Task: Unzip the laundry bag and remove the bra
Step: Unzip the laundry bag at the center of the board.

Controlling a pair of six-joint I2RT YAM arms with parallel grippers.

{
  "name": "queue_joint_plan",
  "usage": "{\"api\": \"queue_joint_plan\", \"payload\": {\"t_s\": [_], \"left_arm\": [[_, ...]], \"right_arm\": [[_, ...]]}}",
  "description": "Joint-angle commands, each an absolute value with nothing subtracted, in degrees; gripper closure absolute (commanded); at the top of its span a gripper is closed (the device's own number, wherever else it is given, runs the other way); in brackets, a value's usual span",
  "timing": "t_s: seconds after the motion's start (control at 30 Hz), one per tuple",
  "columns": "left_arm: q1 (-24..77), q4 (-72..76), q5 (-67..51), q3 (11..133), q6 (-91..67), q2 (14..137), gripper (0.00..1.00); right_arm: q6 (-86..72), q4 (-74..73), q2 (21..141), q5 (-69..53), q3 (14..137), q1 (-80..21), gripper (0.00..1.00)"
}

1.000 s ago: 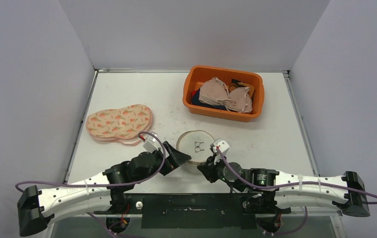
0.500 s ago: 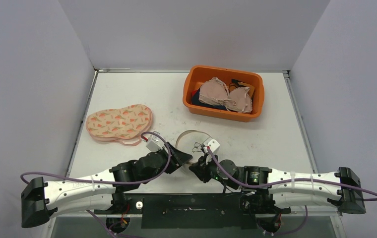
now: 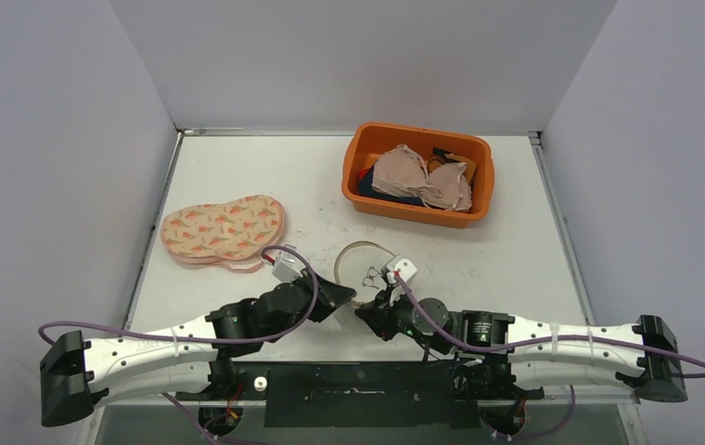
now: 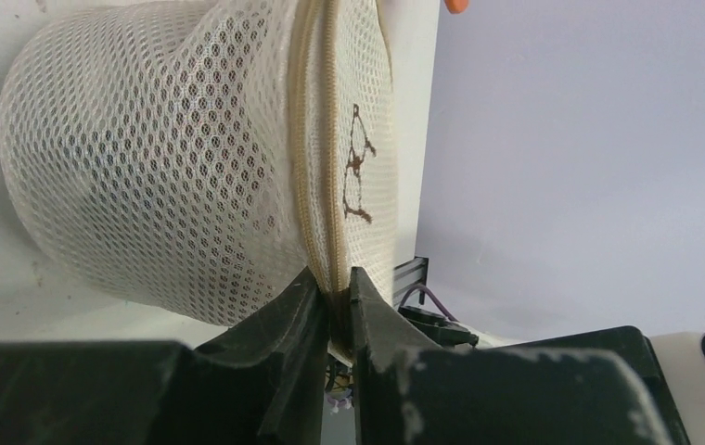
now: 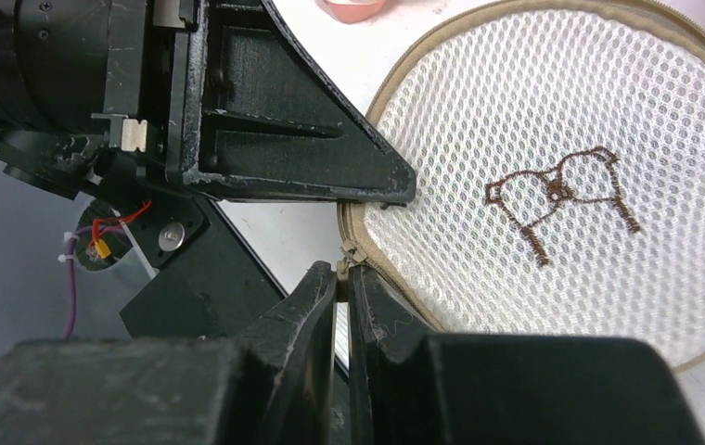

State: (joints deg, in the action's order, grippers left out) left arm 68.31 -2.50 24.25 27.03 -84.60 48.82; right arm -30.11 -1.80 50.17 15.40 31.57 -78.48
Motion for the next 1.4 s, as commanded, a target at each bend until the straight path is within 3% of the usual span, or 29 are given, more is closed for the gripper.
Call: {"api": "queue_joint_plan", "payload": {"t_s": [0.0,0.43,1.37], "left_arm": [[67.1,-1.1,26.2,26.4,-85.0,48.1,0.91],[64.4,-1.0,24.2,24.1,-85.6,46.9,1.0],[63.4,4.7,21.8,21.0,-86.1,46.9,1.0]], "right_arm": [[-31.3,0.2,47.7,17.3,31.3,-78.8,0.95],[-33.1,-5.4,44.9,20.6,29.8,-78.8,0.95],[-37.0,-7.8,42.3,25.1,27.2,-78.8,0.95]]}}
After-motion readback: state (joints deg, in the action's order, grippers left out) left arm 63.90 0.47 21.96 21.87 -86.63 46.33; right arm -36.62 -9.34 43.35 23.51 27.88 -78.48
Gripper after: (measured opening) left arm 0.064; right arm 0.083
